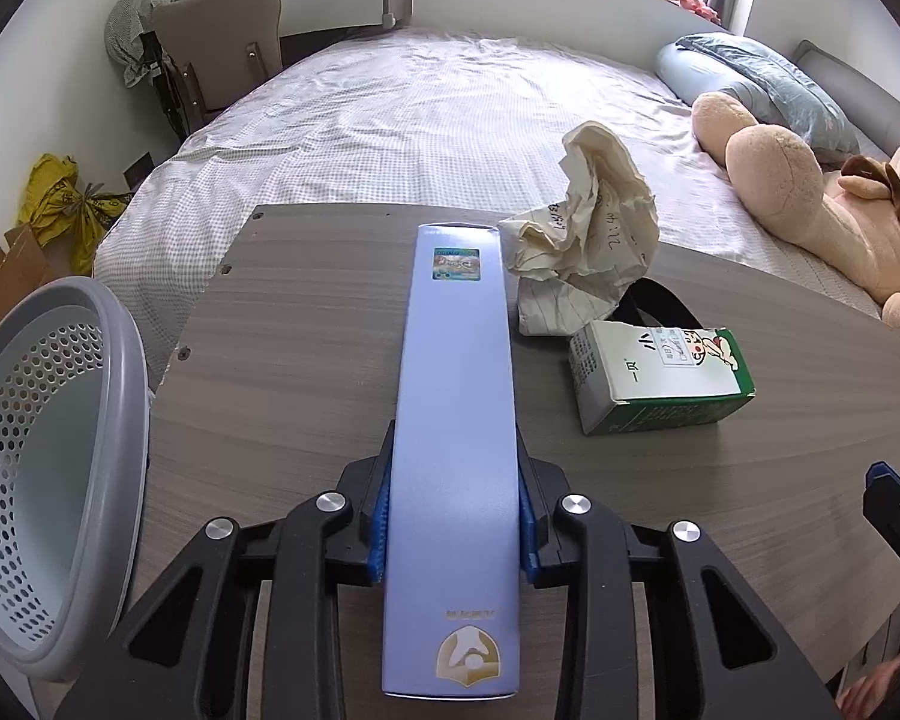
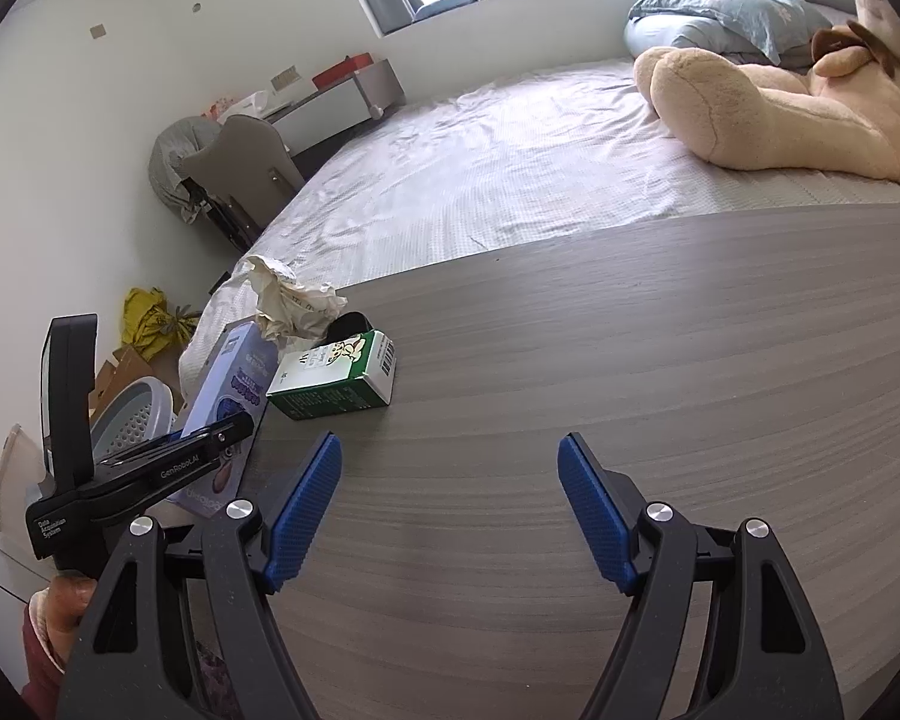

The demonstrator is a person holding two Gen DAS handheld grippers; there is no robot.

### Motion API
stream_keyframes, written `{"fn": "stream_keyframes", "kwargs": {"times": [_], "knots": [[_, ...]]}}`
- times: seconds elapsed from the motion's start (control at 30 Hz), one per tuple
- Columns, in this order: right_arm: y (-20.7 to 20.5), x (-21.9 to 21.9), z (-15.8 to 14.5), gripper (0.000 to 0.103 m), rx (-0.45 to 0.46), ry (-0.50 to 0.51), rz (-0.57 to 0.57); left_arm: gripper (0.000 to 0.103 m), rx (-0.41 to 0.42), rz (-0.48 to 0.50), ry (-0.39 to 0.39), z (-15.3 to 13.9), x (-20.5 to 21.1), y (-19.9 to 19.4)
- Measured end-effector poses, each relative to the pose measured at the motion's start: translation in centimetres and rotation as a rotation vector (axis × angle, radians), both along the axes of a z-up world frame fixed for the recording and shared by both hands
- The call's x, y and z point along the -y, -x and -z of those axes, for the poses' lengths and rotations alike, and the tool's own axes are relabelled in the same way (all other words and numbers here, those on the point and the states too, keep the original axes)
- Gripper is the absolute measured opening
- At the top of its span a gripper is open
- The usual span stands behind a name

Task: Collect trash
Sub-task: 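Grasp the green-and-white milk carton with the right gripper while left holds the box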

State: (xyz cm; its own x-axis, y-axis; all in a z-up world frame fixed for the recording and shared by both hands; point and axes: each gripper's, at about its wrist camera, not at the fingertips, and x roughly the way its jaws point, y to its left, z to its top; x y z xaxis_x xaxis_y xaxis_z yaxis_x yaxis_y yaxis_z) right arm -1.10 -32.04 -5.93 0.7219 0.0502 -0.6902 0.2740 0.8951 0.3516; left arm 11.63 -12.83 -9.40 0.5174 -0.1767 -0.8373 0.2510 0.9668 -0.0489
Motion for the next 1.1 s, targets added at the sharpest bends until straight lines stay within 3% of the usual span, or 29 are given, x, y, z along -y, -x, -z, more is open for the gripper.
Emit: {"fn": "stream_keyframes", "kwargs": {"times": [0.33,0.4,0.67,1.1], "knots": [[-3.7,-3.5,0.0,0.073,-0.038,0.056,-0.043,0.031,0.118,-0.054,0.008,-2.8,-3.2,1.1],[-4.4,-4.4,0.0,0.078,-0.047,0.078,-0.050,0.031,0.140,-0.075,-0.010,-3.1,-4.0,1.2],[-7.1,-7.0,0.1,0.096,-0.071,0.123,-0.058,0.031,0.156,-0.108,-0.034,-2.8,-6.6,0.6],[-10.9,-9.1,1.5,0.097,-0.173,0.208,-0.018,0.031,0.193,-0.116,-0.008,-3.4,-8.6,1.0]]}}
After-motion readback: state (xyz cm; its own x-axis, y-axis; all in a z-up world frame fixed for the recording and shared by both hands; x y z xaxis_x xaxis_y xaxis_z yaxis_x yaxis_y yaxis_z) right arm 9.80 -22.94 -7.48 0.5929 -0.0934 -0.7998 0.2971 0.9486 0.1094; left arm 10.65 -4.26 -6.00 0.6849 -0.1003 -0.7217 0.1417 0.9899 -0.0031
